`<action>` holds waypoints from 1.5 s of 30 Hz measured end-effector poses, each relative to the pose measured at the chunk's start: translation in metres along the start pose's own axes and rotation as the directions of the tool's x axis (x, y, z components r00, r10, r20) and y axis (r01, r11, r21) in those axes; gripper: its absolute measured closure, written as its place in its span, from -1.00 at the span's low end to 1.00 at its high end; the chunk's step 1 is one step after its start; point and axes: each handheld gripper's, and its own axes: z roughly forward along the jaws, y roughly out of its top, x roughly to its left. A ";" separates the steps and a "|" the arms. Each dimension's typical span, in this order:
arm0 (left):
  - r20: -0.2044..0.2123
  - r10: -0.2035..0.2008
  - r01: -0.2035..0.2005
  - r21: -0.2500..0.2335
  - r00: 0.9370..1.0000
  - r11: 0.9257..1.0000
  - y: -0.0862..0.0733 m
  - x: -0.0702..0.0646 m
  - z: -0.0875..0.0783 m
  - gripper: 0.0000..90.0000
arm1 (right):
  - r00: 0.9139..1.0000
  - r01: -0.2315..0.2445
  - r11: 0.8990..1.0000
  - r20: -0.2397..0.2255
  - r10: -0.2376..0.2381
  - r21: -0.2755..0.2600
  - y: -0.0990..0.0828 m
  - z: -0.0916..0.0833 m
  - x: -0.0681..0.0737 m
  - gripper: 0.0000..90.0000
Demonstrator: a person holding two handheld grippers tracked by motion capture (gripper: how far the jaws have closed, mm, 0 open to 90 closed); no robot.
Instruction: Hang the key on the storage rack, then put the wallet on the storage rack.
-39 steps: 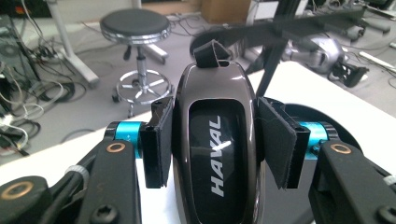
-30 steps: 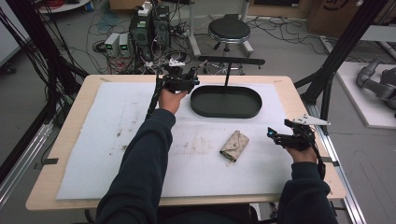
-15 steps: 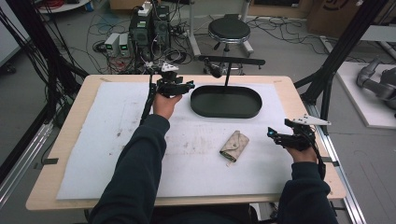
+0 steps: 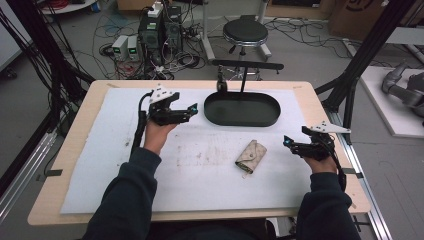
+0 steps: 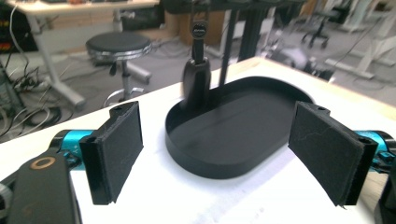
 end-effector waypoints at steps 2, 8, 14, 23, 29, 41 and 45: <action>0.012 0.000 0.000 -0.006 1.000 1.000 -0.004 -0.001 -0.006 -0.61 | 1.000 0.003 1.000 0.000 -0.003 -0.001 0.000 0.000 0.001 -0.62; 0.065 -0.018 0.019 -0.008 0.998 1.000 -0.025 -0.002 -0.032 -0.62 | 1.000 0.020 1.000 -0.015 -0.020 0.007 -0.001 0.000 0.007 -0.62; 0.061 -0.070 0.070 0.002 0.996 0.998 -0.041 0.001 -0.052 -0.62 | 0.999 0.032 0.999 -0.031 -0.032 -0.004 0.000 -0.003 0.011 -0.62; 0.034 -0.097 0.096 0.038 0.995 0.995 -0.064 0.009 -0.067 -0.62 | 0.997 -0.027 1.000 -0.070 0.028 0.016 -0.002 0.002 0.022 -0.62; 0.007 -0.110 0.110 0.014 0.994 0.994 -0.066 0.015 -0.074 -0.62 | 0.996 -0.033 0.997 -0.084 0.039 0.069 -0.002 0.016 0.043 -0.62; -0.009 -0.101 0.101 0.023 0.995 0.995 -0.067 0.012 -0.082 -0.62 | 0.992 -0.093 0.967 -0.061 0.111 0.239 -0.006 0.043 0.082 -0.61; -0.010 -0.101 0.102 0.030 0.995 0.994 -0.068 0.013 -0.082 -0.62 | 0.988 -0.131 0.952 -0.047 0.150 0.276 -0.007 0.049 0.088 -0.61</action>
